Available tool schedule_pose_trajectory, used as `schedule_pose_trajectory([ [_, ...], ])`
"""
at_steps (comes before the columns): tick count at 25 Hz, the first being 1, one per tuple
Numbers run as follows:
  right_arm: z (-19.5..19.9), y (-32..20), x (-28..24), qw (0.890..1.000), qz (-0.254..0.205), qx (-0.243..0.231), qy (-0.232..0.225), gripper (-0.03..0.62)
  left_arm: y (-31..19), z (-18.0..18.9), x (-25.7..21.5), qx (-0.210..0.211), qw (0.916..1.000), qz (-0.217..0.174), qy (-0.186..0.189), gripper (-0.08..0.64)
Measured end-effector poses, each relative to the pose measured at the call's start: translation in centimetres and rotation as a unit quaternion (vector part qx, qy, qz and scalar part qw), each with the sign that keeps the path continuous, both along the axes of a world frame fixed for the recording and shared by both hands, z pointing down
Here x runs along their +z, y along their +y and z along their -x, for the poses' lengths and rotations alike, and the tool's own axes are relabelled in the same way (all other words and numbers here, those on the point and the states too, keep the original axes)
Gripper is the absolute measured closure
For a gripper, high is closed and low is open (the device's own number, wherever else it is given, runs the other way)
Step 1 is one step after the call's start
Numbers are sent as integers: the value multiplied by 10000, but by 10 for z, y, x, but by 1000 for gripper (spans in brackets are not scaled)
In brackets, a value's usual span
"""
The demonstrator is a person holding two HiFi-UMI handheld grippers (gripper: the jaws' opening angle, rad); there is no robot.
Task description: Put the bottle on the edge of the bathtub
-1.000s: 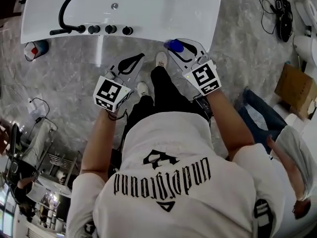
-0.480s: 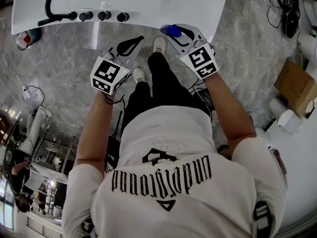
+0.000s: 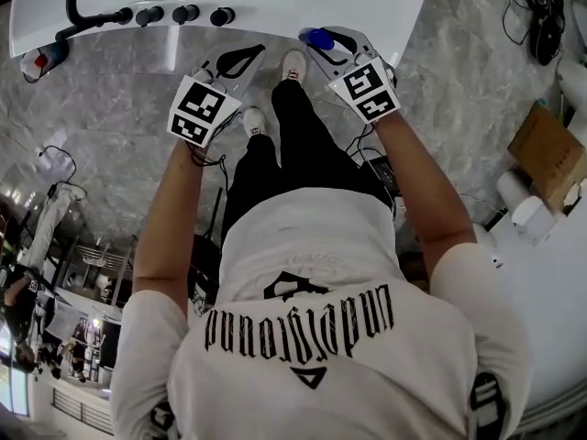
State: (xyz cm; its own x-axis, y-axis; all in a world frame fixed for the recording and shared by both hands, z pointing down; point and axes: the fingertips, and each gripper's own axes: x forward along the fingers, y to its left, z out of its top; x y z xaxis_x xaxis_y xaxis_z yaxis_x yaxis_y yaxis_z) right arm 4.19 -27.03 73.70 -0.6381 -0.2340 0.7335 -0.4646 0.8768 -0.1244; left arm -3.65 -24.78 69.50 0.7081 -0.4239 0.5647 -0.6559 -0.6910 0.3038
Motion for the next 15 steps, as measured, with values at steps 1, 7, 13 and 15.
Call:
schedule_pose_trajectory([
  [1,0,-1,4,10000,-1,8,37,434,-3,1,4,-11,10000,13,-28,545],
  [7,1,-8,24,9998,69,66,195,434,-11,0,19,-98,9997,236,23,545],
  [13,2,-7,42,9994,142,-12,326,434,-11,3,27,-144,9994,307,6,545],
  [15,3,-6,43,9993,184,12,320,434,-10,4,27,-174,9993,317,-1,545],
])
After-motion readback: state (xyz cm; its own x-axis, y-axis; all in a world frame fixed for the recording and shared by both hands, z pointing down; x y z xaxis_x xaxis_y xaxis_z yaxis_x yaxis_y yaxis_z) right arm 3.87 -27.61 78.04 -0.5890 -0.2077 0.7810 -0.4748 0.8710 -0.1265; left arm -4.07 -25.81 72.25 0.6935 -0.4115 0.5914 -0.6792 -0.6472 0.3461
